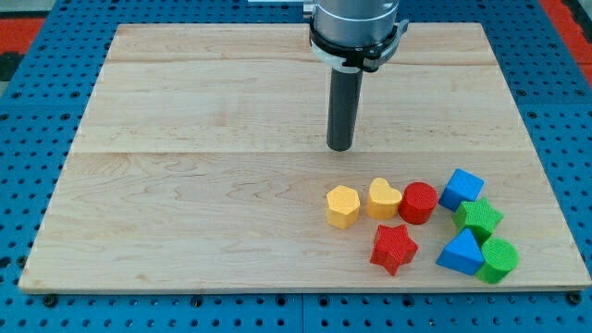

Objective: Move your arm towards the top

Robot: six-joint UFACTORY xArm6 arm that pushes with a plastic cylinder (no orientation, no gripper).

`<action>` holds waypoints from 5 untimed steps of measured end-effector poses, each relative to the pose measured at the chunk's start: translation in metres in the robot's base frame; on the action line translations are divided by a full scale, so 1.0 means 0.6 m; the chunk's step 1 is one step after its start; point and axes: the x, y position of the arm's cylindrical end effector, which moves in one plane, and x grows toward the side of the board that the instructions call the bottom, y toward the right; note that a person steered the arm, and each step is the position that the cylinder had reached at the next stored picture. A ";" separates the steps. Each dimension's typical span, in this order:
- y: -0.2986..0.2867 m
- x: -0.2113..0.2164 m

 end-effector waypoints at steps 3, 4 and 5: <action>0.003 -0.004; -0.002 -0.085; 0.167 -0.110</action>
